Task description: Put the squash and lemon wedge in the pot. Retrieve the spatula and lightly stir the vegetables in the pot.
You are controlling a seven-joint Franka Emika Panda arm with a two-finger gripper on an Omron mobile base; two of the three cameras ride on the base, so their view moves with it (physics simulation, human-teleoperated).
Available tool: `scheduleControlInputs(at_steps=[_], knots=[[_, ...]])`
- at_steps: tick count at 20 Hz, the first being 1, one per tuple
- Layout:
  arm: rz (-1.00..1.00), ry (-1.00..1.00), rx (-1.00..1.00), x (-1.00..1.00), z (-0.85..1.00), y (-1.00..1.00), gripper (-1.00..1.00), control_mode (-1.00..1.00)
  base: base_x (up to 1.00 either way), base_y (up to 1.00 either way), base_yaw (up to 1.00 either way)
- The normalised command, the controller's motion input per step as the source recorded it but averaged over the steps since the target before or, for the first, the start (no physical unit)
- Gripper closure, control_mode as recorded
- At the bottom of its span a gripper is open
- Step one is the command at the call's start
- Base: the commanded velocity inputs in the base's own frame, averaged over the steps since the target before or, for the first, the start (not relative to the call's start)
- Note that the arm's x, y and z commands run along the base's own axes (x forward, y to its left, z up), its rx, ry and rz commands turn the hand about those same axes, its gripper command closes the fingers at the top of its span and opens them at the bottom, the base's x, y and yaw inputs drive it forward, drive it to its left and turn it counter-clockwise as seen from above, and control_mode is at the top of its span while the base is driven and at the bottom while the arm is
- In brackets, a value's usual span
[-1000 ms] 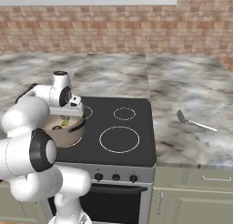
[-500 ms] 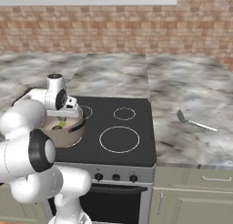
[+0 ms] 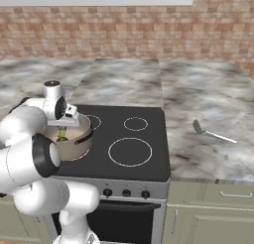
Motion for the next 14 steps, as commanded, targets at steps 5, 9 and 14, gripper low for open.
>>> scheduleControlInputs(at_steps=[5, 9, 14], knots=[[0.0, 0.0, 0.0, 0.21, 0.0, -0.02, 1.0, -1.0, 0.0, 0.0, 0.0], [0.0, 0.0, 0.0, 0.12, 0.0, -0.05, 1.0, -1.0, 0.0, 0.0, 0.0], [0.0, 0.0, 0.0, 0.17, 0.0, 0.0, 1.0, -1.0, 0.0, 0.0, 0.0]])
